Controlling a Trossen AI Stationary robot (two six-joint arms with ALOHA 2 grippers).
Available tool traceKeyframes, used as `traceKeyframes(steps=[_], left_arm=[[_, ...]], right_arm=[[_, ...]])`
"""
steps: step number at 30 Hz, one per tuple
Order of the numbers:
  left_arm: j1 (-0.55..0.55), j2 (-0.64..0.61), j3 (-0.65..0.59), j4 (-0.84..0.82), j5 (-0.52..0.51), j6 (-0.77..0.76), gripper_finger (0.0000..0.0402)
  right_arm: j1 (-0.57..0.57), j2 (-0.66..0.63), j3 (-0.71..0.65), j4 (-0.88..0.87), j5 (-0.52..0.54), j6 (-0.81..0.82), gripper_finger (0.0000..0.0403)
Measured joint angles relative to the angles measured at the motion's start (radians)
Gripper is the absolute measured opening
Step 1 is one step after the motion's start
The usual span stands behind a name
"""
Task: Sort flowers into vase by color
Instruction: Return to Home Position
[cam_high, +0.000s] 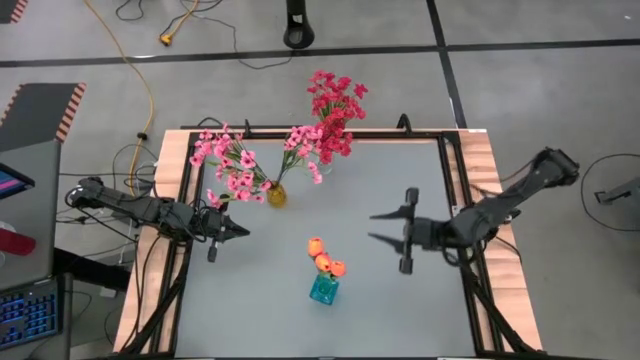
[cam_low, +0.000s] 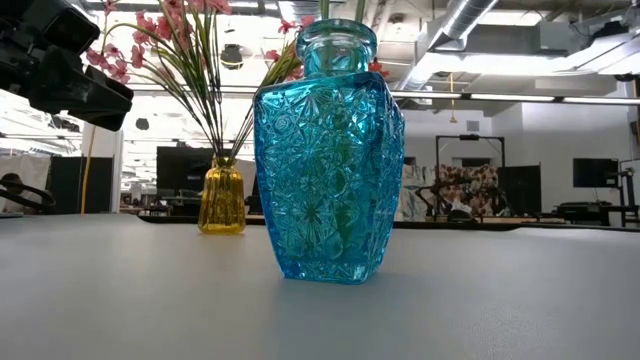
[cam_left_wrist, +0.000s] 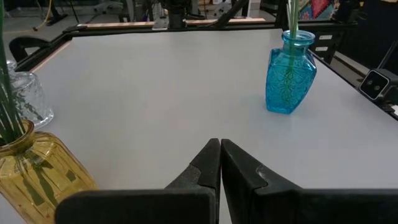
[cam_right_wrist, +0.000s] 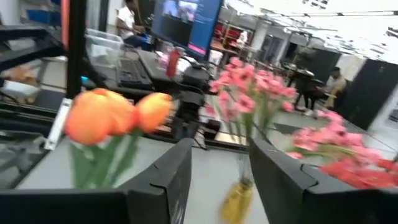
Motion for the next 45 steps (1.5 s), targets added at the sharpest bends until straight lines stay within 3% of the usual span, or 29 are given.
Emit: traceKeyframes(steps=[4,11,18,24,27,35,45], left_arm=[[0.000,0.000,0.000,0.001,0.000,0.004,0.0000],[0.000,-0.002,0.010,0.005,-0.060,0.078,0.0000],[0.000,-0.071,0.023,-0.003,-0.078,0.202,0.0000],[0.000,-0.216,0.023,-0.079,-0.076,0.258,0.0000],[0.003,-0.211,0.032,-0.080,-0.079,0.276,0.0000],[0.059,-0.212,0.035,-0.048,-0.078,0.338,0.0000],[0.184,-0.212,0.035,0.016,0.011,0.368,0.0000]], right_arm=[[-0.039,-0.097,0.000,-0.133,-0.026,0.000,0.0149],[-0.098,-0.245,0.000,-0.424,-0.046,0.063,0.0023],[-0.176,-0.339,-0.005,-0.648,-0.198,0.183,0.0034],[-0.230,-0.442,-0.135,-0.620,-0.208,0.194,0.0017],[-0.261,-0.505,-0.228,-0.559,-0.239,0.195,0.0020],[-0.394,-0.644,-0.485,-0.306,-0.411,0.192,0.0024],[-0.633,-0.657,-0.716,-0.025,-0.667,0.196,0.0031]])
